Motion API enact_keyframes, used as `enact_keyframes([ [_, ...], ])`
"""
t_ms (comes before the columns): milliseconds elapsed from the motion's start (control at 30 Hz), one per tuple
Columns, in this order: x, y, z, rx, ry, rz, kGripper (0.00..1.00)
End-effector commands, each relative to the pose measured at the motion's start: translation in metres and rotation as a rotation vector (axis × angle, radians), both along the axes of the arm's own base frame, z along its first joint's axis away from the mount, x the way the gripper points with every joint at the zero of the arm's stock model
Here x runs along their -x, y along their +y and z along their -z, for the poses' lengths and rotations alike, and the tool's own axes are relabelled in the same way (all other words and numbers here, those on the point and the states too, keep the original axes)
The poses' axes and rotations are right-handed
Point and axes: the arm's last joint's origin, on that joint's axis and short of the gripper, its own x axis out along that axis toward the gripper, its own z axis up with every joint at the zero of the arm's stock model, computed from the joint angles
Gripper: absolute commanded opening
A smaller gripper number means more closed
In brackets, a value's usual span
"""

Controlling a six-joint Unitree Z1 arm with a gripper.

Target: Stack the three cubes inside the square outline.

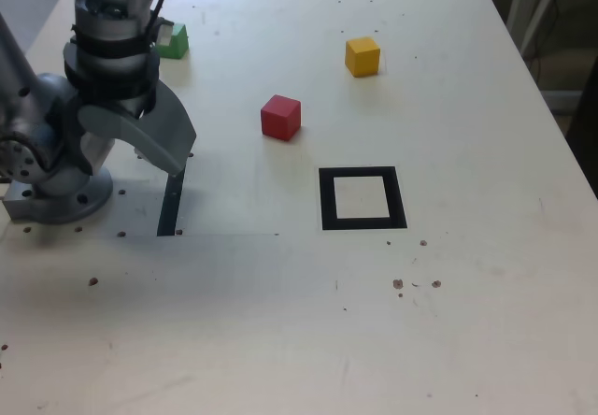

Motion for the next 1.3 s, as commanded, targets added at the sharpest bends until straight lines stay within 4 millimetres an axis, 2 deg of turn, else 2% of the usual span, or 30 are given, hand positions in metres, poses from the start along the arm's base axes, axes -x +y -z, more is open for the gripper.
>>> enact_keyframes([
  [0,0.002,0.0,-0.001,-0.002,-0.004,0.005,0.96],
  [433,0.002,0.001,-0.003,-0.013,-0.017,0.009,0.97],
  [567,-0.008,0.001,-0.013,-0.026,-0.051,0.006,0.98],
  [733,-0.022,0.005,-0.035,-0.053,-0.093,0.017,0.97],
  [833,-0.037,0.01,-0.045,-0.066,-0.115,0.041,0.96],
  [900,-0.054,0.016,-0.047,-0.056,-0.1,0.071,0.96],
  [1267,-0.119,0.047,-0.041,-0.088,0.02,0.208,0.96],
])
